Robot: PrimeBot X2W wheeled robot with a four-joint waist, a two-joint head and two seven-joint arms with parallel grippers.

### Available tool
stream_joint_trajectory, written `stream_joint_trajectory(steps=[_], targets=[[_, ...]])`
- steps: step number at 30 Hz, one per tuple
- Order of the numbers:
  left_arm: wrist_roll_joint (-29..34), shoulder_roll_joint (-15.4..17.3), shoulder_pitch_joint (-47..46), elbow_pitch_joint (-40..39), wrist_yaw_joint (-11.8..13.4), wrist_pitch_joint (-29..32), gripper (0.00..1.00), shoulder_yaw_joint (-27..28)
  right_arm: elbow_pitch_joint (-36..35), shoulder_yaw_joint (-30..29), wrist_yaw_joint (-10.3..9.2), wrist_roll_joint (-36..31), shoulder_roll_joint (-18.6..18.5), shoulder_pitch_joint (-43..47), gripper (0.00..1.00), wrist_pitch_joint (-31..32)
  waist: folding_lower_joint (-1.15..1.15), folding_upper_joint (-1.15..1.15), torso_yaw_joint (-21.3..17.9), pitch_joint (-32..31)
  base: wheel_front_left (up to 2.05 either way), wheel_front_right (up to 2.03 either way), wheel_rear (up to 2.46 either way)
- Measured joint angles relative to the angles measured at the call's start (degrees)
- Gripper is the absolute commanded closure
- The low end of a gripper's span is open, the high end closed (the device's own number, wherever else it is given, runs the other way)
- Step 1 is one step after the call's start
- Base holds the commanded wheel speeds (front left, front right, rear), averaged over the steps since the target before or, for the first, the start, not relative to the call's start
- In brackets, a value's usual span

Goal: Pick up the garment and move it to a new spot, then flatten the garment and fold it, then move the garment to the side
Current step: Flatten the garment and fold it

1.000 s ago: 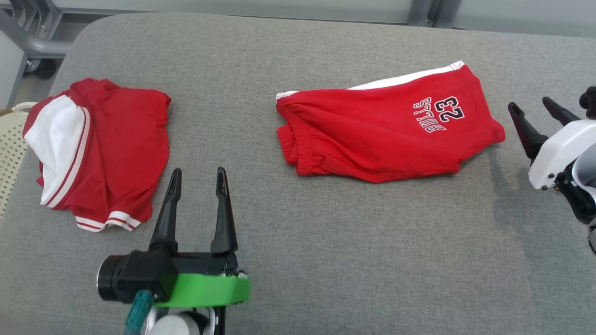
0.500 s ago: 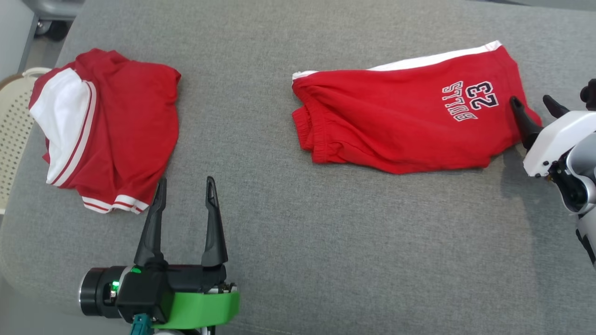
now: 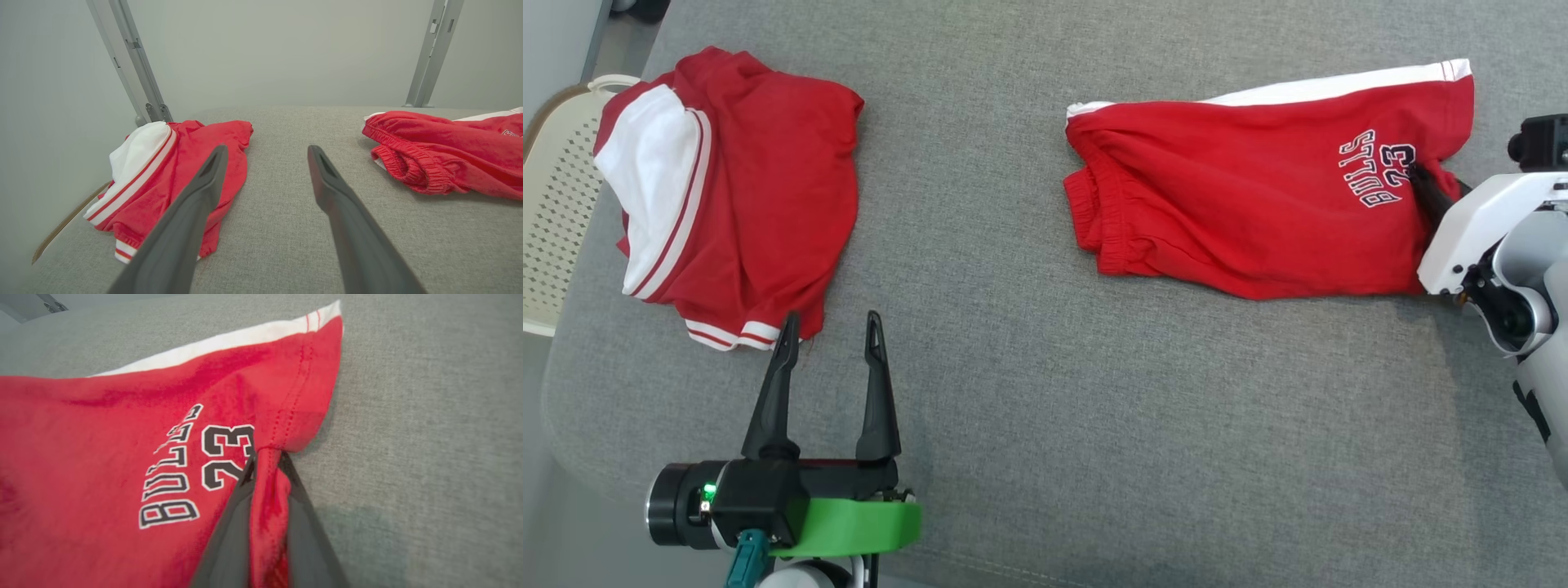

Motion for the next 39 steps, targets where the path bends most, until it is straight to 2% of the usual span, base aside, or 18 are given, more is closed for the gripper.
stream_joint_trajectory(steps=[10,16,20,30,31,32,39], targets=[[-0.14,-0.37,0.42,2.16,-0.74,0.0,0.0,-0.18,-1.29,-2.53,-0.01,0.44,-0.07,5.08,1.0,-1.81,0.0,0.0,-0.3,-2.8,0.0,0.0,0.0],[-0.14,-0.45,1.72,2.96,-1.02,0.0,0.0,0.09,-7.25,-6.2,-0.03,0.54,1.82,12.23,1.0,-2.48,0.0,0.0,-1.17,-5.56,0.0,0.0,0.0],[-0.13,-0.46,2.46,3.47,-1.49,0.0,0.0,0.2,-11.55,-9.71,-0.03,-1.94,3.14,16.73,1.0,-1.69,0.0,0.0,-2.08,-7.35,0.0,0.0,0.0],[0.03,-0.48,3.99,4.39,-2.09,0.0,0.0,0.27,-22.31,-18.29,-0.03,-9.31,8.78,26.77,1.0,4.56,0.0,0.0,-4.3,-11.05,0.0,0.0,0.0],[0.05,-0.49,4.0,4.48,-2.27,0.0,0.0,0.29,-22.93,-19.06,-0.03,-9.87,9.31,27.0,0.56,4.7,0.0,0.0,-4.53,-11.19,0.0,0.0,0.0],[0.14,-0.49,4.01,4.6,-2.38,0.0,0.0,0.25,-23.25,-19.69,-0.03,-10.36,9.85,27.01,0.0,5.14,0.0,0.0,-4.75,-11.32,0.0,0.0,0.0],[1.4,-0.43,4.02,5.89,-2.81,0.0,0.0,0.44,-22.71,-22.95,-0.03,-17.74,12.03,28.0,0.0,5.01,0.0,0.0,-5.43,-12.64,0.0,0.0,0.0]])
